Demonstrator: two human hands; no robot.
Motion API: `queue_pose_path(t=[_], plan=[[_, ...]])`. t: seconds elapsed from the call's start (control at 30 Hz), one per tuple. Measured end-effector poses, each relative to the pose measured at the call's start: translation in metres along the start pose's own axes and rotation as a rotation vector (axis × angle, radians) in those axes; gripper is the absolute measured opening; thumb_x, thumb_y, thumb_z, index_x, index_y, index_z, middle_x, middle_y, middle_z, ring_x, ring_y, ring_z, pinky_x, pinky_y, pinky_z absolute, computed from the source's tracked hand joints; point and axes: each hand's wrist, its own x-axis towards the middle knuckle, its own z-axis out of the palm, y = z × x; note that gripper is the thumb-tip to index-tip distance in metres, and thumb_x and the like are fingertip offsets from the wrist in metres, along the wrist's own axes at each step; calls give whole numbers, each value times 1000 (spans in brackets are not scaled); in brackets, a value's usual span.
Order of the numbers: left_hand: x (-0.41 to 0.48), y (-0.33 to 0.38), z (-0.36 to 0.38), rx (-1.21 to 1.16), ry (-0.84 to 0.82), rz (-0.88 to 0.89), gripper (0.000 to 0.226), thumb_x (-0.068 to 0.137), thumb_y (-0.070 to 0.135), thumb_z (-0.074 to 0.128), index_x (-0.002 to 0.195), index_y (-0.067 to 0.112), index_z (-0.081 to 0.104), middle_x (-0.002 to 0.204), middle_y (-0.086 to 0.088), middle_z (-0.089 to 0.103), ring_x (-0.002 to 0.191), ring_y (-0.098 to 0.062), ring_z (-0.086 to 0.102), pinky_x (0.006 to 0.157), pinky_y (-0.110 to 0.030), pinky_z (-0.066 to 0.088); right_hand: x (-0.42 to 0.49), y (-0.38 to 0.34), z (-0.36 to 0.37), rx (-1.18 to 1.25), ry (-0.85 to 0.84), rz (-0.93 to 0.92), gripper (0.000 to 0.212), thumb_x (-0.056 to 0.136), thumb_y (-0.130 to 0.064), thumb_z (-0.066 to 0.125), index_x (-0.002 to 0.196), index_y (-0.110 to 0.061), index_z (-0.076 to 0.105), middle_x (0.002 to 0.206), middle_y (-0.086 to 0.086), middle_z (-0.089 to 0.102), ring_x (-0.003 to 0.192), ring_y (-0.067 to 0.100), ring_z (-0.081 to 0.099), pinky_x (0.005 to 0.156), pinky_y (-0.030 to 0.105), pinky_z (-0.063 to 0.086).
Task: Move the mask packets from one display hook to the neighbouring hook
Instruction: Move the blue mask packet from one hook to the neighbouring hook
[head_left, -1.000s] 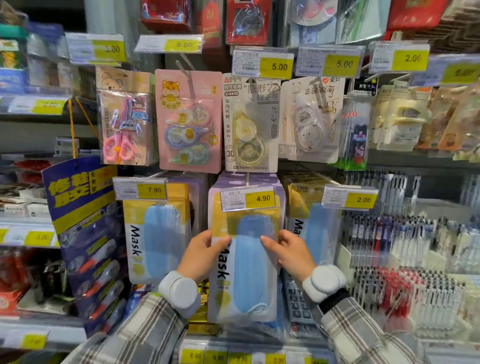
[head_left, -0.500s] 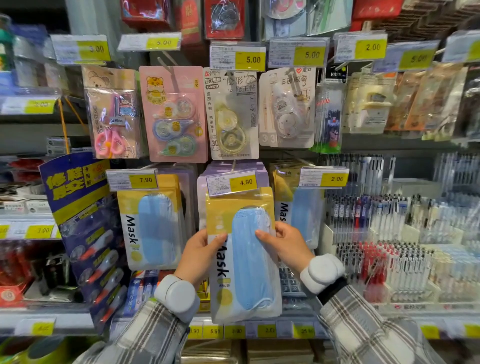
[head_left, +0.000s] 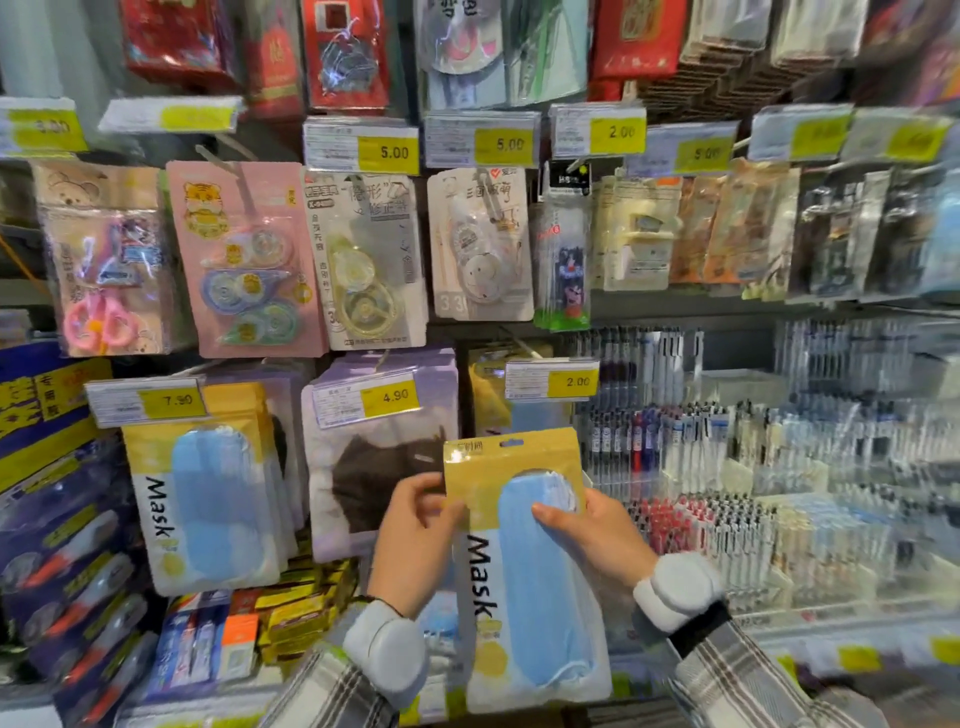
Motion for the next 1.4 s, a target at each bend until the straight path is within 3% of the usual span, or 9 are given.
queue_pose_path(t=[0.07,0.2,0.33,0.43,0.6,0.73,0.9,1.13,1.4], plan=[[9,16,5,137,81,161,21,83,11,64,82,31,56,83,-1,66,78,-13,62,74,-22,49,0,0,-11,8,27,7,29,79,-22,71,106,-11,64,104,6,72,94,19,69,86,35,55],[26,54,18,541,67,577,6,83,16,63,87,20,62,90,-1,64,84,-14,58,77,-26,44,3,-3,-30,83,63,38,25,80,-19,70,102,-9,66,101,11,74,95,28,70,87,44,55],[48,75,36,805,91,863,40,70,16,74,106,14,60,108,-8,59,101,-18,50,76,-23,42,6,-7,-39,95,39,40,28,81,-19,69,107,-9,66,104,10,74,98,28,70,91,46,53],[59,78,44,894,34,866,59,61,14,81,114,13,57,112,-12,58,101,-29,57,66,-33,52,6,-10,-40,97,40,31,28,81,-19,68,107,-10,67,108,10,73,100,28,69,94,48,52],[70,75,49,924,-8,873,67,54,9,83,114,15,55,107,-11,59,95,-31,60,62,-32,53,6,-12,-41,100,48,15,26,82,-19,68,107,-10,67,109,9,72,101,24,69,93,43,53],[71,75,47,905,16,893,55,61,6,77,113,14,60,105,-11,63,94,-32,62,63,-33,53,5,-12,-41,88,55,11,32,78,-24,71,107,-11,67,109,8,72,103,25,68,96,46,51],[71,90,39,699,-5,701,28,88,23,58,115,20,65,112,-1,68,104,-22,58,87,-32,45,5,-17,-40,113,36,-5,32,81,-20,69,110,-9,65,110,8,72,104,24,68,97,45,50],[75,103,37,568,-73,552,21,92,27,51,102,20,68,100,-2,73,92,-21,64,83,-38,52,18,-32,-33,148,80,-16,28,82,-13,68,109,-7,65,109,10,72,100,25,69,94,43,52],[76,101,35,573,-91,541,22,94,27,48,105,21,67,101,1,72,91,-16,63,79,-29,48,33,-33,-31,141,100,-6,27,83,-8,66,108,0,64,112,16,69,104,29,66,95,39,51]])
